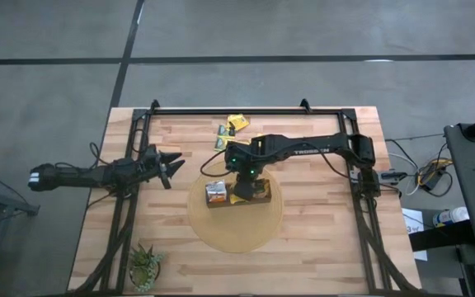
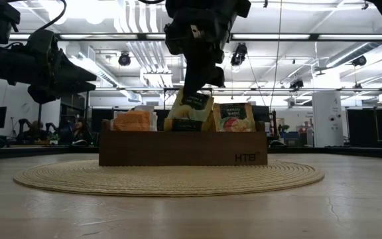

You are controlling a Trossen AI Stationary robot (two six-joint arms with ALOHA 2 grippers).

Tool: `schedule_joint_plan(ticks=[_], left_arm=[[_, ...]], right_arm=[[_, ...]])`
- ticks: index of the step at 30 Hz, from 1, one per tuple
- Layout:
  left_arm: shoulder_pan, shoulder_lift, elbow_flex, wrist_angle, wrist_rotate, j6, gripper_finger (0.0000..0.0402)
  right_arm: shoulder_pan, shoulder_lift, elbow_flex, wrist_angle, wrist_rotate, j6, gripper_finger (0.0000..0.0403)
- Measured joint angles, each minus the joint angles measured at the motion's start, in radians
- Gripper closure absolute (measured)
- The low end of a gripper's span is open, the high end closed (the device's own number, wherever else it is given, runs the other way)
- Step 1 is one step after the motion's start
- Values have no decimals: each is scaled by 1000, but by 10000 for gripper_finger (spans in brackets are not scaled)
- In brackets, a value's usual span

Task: Pick & Place Tea
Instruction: Put the yellow tea bag into the wooden organizer

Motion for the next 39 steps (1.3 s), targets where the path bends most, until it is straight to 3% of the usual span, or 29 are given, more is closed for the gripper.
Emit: schedule_joint_plan(ticks=[13, 27, 39], left_arm=[[0, 0, 0, 0, 0, 0, 235], [0, 0, 0, 0, 0, 0, 235], [0, 0, 0, 0, 0, 0, 235]], right_arm=[[10, 0, 0, 12, -60, -36, 385], [38, 0, 0, 52, -56, -33, 256], [-33, -2, -16, 6, 59, -35, 216]])
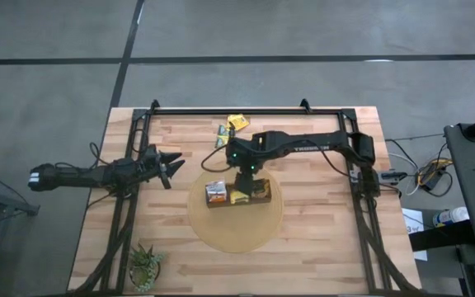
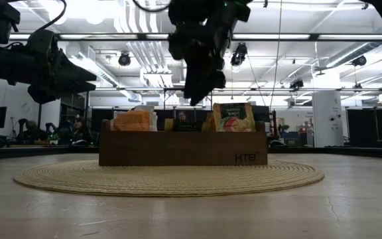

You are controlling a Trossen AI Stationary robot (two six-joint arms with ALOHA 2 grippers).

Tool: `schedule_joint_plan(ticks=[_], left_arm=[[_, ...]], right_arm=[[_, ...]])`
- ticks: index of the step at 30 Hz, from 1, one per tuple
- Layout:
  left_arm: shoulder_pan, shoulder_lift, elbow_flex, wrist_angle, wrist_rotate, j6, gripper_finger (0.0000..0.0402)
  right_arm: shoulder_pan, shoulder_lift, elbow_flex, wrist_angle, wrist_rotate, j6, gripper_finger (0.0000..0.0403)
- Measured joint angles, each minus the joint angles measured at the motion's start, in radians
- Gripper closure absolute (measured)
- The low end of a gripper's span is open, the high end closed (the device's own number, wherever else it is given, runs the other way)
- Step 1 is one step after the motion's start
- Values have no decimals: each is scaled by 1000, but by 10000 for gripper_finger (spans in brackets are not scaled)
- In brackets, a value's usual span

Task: Pick & Place Tea
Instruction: Put the yellow tea bag into the wooden organizer

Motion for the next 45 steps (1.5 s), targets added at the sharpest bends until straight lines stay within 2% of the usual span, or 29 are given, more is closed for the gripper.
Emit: schedule_joint_plan(ticks=[10, 20, 29, 40, 45], left_arm=[[0, 0, 0, 0, 0, 0, 235], [0, 0, 0, 0, 0, 0, 235], [0, 0, 0, 0, 0, 0, 235], [0, 0, 0, 0, 0, 0, 235], [0, 0, 0, 0, 0, 0, 235]], right_arm=[[-154, 0, -116, 39, -3, -69, 215], [-298, 0, -128, 32, -5, -123, 215], [-331, 0, -204, 39, 69, -302, 215], [-397, 0, -376, 260, 62, -244, 215], [-407, -7, -450, 313, 27, -219, 216]])
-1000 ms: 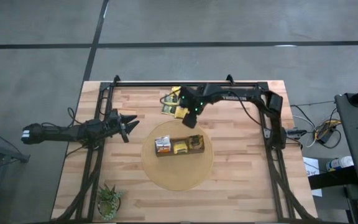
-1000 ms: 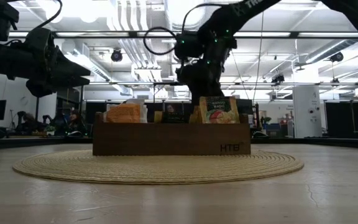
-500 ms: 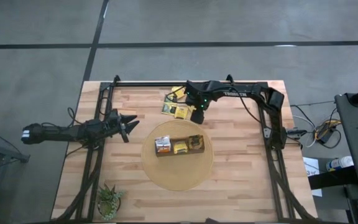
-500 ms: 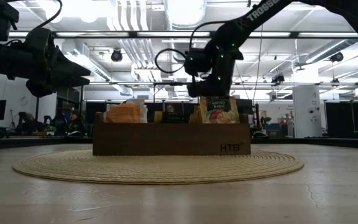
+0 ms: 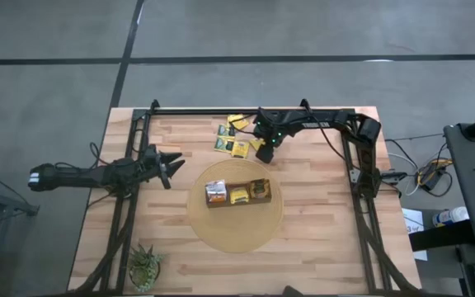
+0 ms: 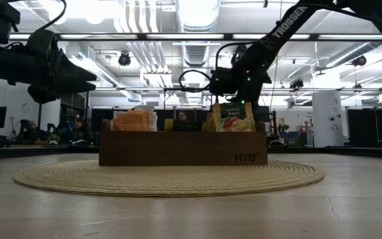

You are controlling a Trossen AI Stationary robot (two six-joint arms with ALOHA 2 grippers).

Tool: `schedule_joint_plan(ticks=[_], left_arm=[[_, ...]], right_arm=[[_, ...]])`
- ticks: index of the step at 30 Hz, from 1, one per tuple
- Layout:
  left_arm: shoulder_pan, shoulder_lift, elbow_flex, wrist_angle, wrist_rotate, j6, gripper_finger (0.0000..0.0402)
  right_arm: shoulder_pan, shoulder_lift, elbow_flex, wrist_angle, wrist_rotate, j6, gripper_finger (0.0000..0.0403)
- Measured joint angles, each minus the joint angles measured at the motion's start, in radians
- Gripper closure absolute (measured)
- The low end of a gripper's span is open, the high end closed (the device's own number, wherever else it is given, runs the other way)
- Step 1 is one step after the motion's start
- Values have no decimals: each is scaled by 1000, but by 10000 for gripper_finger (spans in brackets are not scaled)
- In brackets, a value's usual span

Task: Pick & Place Tea
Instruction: Put the yellow tea bag into the wooden organizer

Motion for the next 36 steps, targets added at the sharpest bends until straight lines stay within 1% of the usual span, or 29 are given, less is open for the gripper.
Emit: schedule_joint_plan(ticks=[3, 6, 9, 13, 14, 15, 19, 22, 26, 27, 31, 36], left_arm=[[0, 0, 0, 0, 0, 0, 235], [0, 0, 0, 0, 0, 0, 235], [0, 0, 0, 0, 0, 0, 235], [0, 0, 0, 0, 0, 0, 235], [0, 0, 0, 0, 0, 0, 235], [0, 0, 0, 0, 0, 0, 235], [0, 0, 0, 0, 0, 0, 235], [0, 0, 0, 0, 0, 0, 235], [0, 0, 0, 0, 0, 0, 235], [0, 0, 0, 0, 0, 0, 235], [0, 0, 0, 0, 0, 0, 235], [0, 0, 0, 0, 0, 0, 235]], right_arm=[[1, -2, -34, 4, 0, 24, 223], [3, -3, -47, -1, 0, 43, 245], [3, -3, -50, -10, 0, 49, 287], [2, -1, -51, -17, -2, 57, 366], [2, -1, -52, -17, -3, 57, 380], [3, -1, -52, -18, -6, 57, 385], [3, -9, -52, -23, -23, 73, 393], [5, -25, -29, -68, -54, 72, 394], [20, -52, 9, -130, -68, 68, 394], [24, -63, 24, -135, -82, 66, 394], [35, -88, 64, -158, -209, 50, 394], [65, -95, 95, -157, -235, 54, 394]])
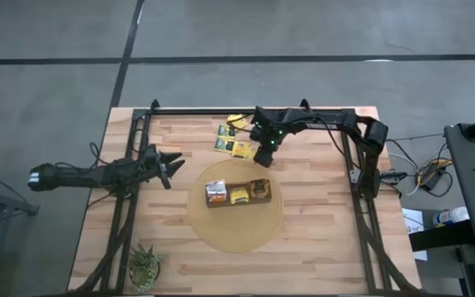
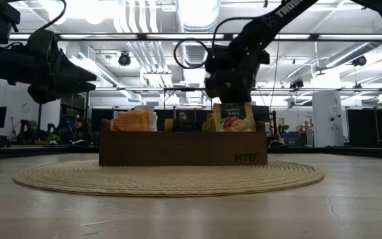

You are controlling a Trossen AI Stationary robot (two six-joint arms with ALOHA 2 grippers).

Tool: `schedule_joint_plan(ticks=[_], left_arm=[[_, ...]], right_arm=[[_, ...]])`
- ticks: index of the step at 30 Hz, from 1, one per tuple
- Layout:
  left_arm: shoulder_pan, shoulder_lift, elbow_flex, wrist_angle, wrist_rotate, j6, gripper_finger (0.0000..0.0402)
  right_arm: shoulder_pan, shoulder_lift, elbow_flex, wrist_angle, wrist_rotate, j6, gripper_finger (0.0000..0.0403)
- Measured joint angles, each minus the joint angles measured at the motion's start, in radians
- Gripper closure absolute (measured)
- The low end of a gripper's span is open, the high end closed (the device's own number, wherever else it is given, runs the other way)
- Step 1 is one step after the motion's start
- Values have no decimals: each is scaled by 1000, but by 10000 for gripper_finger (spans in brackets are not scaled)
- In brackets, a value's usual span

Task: Pick & Place Tea
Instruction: Put the yellow tea bag into the wooden organizer

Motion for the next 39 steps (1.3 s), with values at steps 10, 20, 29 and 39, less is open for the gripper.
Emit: schedule_joint_plan(ticks=[10, 20, 29, 39], left_arm=[[0, 0, 0, 0, 0, 0, 235], [0, 0, 0, 0, 0, 0, 235], [0, 0, 0, 0, 0, 0, 235], [0, 2, 0, 0, 0, 0, 235]], right_arm=[[62, -3, 89, -58, -221, 122, 394], [125, -5, 180, -140, -427, 315, 394], [179, 45, 193, -159, -519, 423, 394], [209, 104, 250, -157, -549, 426, 394]])
